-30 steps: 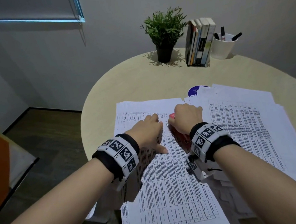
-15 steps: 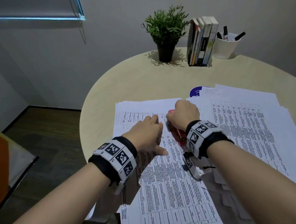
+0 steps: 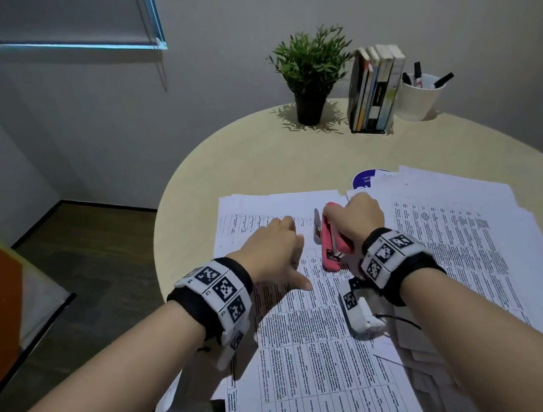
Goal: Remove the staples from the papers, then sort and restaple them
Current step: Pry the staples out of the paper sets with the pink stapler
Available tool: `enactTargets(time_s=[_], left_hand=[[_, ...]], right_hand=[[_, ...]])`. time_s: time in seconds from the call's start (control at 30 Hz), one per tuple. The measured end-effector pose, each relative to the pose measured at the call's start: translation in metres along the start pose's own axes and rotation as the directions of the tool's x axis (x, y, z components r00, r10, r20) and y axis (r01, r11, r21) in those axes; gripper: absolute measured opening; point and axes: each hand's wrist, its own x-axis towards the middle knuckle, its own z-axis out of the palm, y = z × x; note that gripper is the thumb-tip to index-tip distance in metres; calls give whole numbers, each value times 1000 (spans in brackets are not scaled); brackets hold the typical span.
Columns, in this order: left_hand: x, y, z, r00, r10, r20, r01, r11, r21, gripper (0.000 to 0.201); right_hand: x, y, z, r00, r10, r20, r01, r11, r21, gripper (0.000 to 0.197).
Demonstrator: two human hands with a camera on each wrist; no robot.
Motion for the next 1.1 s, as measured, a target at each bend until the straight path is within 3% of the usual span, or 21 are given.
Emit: enactTargets(time_s=[0.1,0.17,0.23,0.37,0.47,0.7,0.8,0.87,0.93,1.0,1.03,1.07,1.1], left_hand=[[12,-8,-6,990,-109,-93,103,992,-69,70],[21,-11,-11,983,-173,-62,162,975,-151,91],[27,-10,-16,979,-206,-2,200,953,-229,87],[32,-6,-18,975,-220,9,213,933,-291,46],[32,-9,-17,974,-226,-22,206,919,-336,30],[17,-27,-45,961,-232,-151,115,830,-546,14],[13,-35,-62,931,-283,-232,77,772,-631,17],[13,-42,-76,850,-332,-410,13,790,-613,17],[14,-50,-90,672,-372,-640,-35,848,-529,28],[14,-58,-100,493,-387,-779,-25,889,-458,33],[14,-60,-102,442,-401,-802,-9,893,-451,33],[14,-63,-101,428,-415,-803,13,891,-454,34],[15,-65,-99,450,-429,-783,39,886,-463,34]], right_hand=[[-8,9,-14,997,47,65,-67,929,364,37],[-11,12,-29,995,17,98,-62,878,475,41],[-13,15,-47,994,-41,102,-19,849,528,42],[-10,27,-66,983,-109,146,22,867,498,46],[-12,38,-65,964,-122,234,-3,882,472,61],[-32,30,-51,866,-212,453,18,919,394,44],[-41,15,-41,850,-259,459,59,912,406,44],[-44,-1,-37,873,-308,377,109,878,466,49],[-44,-18,-43,908,-322,269,140,838,528,53],[-42,-32,-58,935,-297,193,128,792,597,48],[-40,-36,-68,947,-275,165,117,776,620,45],[-35,-37,-79,958,-252,137,112,770,628,43],[-29,-33,-90,969,-221,112,106,777,620,42]])
